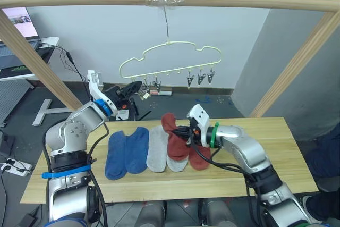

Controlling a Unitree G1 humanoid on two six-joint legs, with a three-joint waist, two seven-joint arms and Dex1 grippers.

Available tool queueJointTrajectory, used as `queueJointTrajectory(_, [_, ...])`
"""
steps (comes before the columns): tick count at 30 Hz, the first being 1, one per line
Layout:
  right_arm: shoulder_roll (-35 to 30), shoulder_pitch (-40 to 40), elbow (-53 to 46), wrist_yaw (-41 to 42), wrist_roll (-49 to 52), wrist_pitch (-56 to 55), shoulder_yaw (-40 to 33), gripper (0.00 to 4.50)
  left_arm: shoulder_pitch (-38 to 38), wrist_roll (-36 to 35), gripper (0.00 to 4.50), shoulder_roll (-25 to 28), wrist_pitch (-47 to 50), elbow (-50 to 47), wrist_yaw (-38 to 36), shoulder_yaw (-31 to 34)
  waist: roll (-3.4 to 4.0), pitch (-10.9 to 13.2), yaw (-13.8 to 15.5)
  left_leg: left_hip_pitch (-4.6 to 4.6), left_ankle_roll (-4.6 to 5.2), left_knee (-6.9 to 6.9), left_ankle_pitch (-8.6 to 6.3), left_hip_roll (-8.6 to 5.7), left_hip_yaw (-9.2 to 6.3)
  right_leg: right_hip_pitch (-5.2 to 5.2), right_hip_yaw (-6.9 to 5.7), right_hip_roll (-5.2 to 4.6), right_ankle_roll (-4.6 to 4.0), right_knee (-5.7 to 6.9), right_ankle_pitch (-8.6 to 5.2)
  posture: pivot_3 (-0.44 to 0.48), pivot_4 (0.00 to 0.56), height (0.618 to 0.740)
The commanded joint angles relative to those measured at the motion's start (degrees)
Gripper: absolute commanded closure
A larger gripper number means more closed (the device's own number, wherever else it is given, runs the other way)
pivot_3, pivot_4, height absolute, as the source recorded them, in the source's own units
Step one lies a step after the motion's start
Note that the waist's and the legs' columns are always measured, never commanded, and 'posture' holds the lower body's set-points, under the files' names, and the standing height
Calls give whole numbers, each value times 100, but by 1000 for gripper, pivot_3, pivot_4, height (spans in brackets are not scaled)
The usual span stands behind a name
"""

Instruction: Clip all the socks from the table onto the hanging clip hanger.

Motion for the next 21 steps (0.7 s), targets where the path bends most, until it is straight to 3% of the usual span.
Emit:
queueJointTrajectory(1, [292, -475, 289, -48, 189, -107, -117, 4471, -56, -384, 4500, 24, 222, -444, 50, 132, 0, 0, 26, -20, -9, 0, 5, 0, -2, -22, -2, 0, -24, 5, 14, 120, 169, 740])
queueJointTrajectory(9, [748, -1260, 696, -82, 561, 78, -501, 4471, 145, -532, 4500, -38, 304, -747, 199, 142, 0, 0, 51, -33, -15, -1, 9, 0, -7, -29, -8, 2, -28, 2, 16, 137, 170, 740])
queueJointTrajectory(21, [964, -1514, 617, -160, 831, 311, -492, 4471, 290, -519, 4500, -60, 177, -948, 167, 61, 0, 0, 51, -32, -15, -1, 8, -5, -8, -30, -9, 2, -28, 5, 17, 143, 171, 740])
